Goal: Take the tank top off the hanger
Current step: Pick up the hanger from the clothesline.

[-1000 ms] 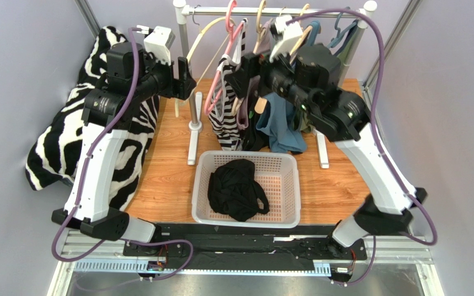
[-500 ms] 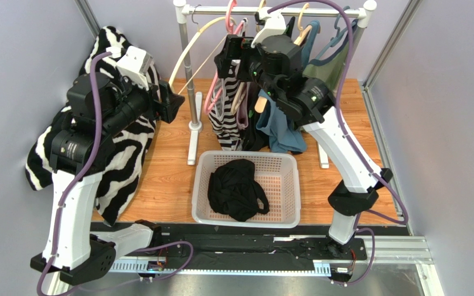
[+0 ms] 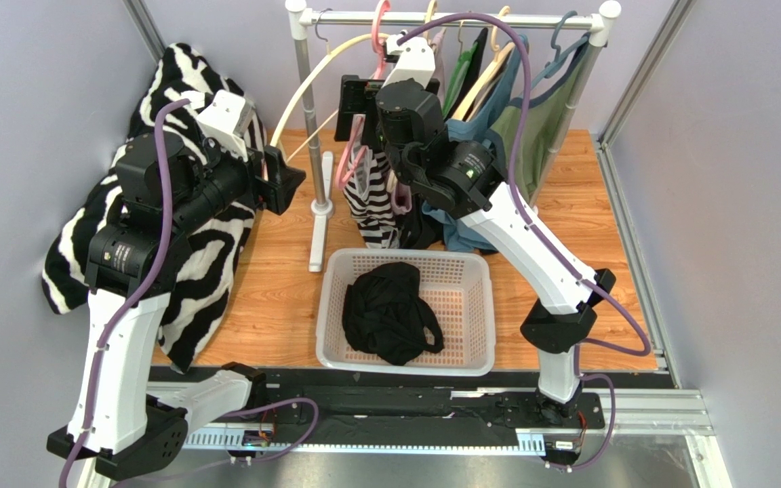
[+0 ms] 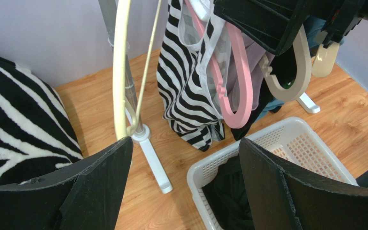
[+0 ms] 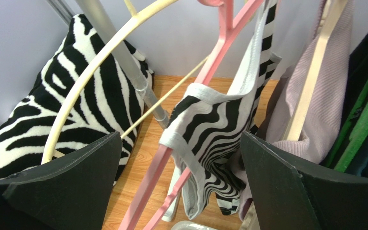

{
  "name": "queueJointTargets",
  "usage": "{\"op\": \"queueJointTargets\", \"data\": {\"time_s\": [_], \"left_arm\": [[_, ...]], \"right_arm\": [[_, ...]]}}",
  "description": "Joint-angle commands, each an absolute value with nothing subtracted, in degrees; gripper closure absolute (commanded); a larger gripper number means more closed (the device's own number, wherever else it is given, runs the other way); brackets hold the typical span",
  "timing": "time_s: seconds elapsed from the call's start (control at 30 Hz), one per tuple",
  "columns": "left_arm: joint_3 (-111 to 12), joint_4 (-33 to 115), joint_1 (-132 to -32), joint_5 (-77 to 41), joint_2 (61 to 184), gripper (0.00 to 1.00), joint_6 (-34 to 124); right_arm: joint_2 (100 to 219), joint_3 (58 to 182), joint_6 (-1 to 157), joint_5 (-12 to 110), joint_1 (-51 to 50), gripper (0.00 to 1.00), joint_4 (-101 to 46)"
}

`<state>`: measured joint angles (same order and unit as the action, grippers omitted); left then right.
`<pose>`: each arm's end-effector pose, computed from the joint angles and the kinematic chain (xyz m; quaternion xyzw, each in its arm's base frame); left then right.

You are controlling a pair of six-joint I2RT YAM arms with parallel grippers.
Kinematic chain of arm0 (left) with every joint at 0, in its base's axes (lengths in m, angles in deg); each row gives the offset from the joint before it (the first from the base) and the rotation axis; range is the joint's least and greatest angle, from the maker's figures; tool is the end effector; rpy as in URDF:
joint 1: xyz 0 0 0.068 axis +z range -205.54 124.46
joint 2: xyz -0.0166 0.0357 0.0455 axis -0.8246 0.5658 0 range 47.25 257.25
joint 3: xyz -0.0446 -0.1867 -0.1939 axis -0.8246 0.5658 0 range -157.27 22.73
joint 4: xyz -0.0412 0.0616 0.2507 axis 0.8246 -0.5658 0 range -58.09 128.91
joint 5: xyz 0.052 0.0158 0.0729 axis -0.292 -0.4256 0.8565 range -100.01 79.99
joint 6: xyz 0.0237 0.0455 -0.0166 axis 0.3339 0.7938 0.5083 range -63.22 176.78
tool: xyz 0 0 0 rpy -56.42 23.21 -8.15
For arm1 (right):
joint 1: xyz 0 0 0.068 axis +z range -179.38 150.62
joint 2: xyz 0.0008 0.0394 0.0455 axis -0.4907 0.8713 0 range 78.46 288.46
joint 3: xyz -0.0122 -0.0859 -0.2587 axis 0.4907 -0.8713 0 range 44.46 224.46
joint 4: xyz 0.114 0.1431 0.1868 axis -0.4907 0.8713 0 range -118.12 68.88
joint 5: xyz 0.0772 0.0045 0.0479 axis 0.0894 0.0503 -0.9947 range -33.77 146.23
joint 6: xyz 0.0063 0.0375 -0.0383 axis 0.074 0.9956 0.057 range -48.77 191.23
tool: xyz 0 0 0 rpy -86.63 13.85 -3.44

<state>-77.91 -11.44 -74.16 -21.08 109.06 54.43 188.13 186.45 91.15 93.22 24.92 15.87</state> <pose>0.1449 -0.0561 0.5248 0.1694 0.7545 -0.1881 0.6055 0.2417 0.2994 0.5232 -0.0259 0.7616 0.1653 0.6261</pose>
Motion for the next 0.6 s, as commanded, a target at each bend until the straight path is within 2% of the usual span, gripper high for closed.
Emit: {"op": "queueJointTargets", "data": {"time_s": [0.0, 0.17, 0.37, 0.57], "left_arm": [[-77.6, -9.7, -73.9, -20.7, 107.5, 0.1, 55.5], [-77.6, -9.6, -73.9, -20.7, 107.5, 0.1, 55.4], [-77.8, -9.8, -73.9, -20.8, 107.5, 0.09, 55.2], [-77.4, -9.9, -73.9, -20.6, 107.1, 0.09, 55.2]], "right_arm": [[188.2, 187.9, 90.3, 96.7, 24.8, 0.0, 17.8], [183.8, 181.3, 90.1, 97.6, 24.1, 0.0, 18.5], [180.3, 179.9, 90.7, 99.3, 22.3, 0.0, 22.5], [179.1, 178.0, 90.5, 97.2, 22.2, 0.0, 19.9]]}}
